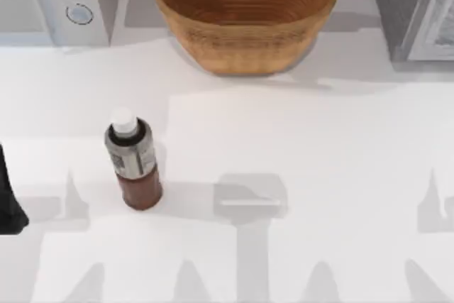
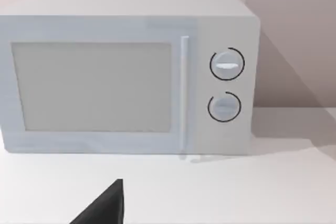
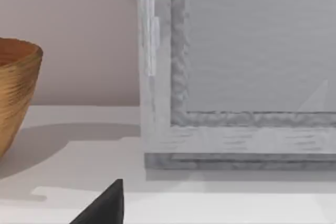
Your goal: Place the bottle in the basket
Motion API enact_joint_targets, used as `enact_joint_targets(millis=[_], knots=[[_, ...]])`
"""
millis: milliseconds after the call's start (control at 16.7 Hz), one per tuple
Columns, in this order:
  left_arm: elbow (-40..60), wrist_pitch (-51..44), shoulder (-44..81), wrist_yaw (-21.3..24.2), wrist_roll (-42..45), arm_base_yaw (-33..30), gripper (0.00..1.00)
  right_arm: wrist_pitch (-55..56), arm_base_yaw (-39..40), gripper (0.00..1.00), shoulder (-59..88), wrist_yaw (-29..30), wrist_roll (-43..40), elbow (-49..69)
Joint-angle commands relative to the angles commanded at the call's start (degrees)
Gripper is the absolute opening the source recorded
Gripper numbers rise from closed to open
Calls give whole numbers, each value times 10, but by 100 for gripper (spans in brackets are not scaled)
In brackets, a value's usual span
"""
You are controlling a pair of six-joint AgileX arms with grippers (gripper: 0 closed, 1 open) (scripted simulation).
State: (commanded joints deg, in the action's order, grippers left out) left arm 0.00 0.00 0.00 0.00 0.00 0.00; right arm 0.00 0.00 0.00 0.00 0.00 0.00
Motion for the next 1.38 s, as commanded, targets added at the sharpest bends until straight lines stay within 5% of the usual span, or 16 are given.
enact_joint_targets(millis=[240, 480, 1380], knots=[[2, 18, 18, 12, 1, -1, 100, 0, 0, 100, 0, 0, 0, 0], [7, 124, 127, 70, 8, -1, 100, 0, 0, 100, 0, 0, 0, 0], [14, 842, 953, 410, 68, 5, 100, 0, 0, 100, 0, 0, 0, 0]])
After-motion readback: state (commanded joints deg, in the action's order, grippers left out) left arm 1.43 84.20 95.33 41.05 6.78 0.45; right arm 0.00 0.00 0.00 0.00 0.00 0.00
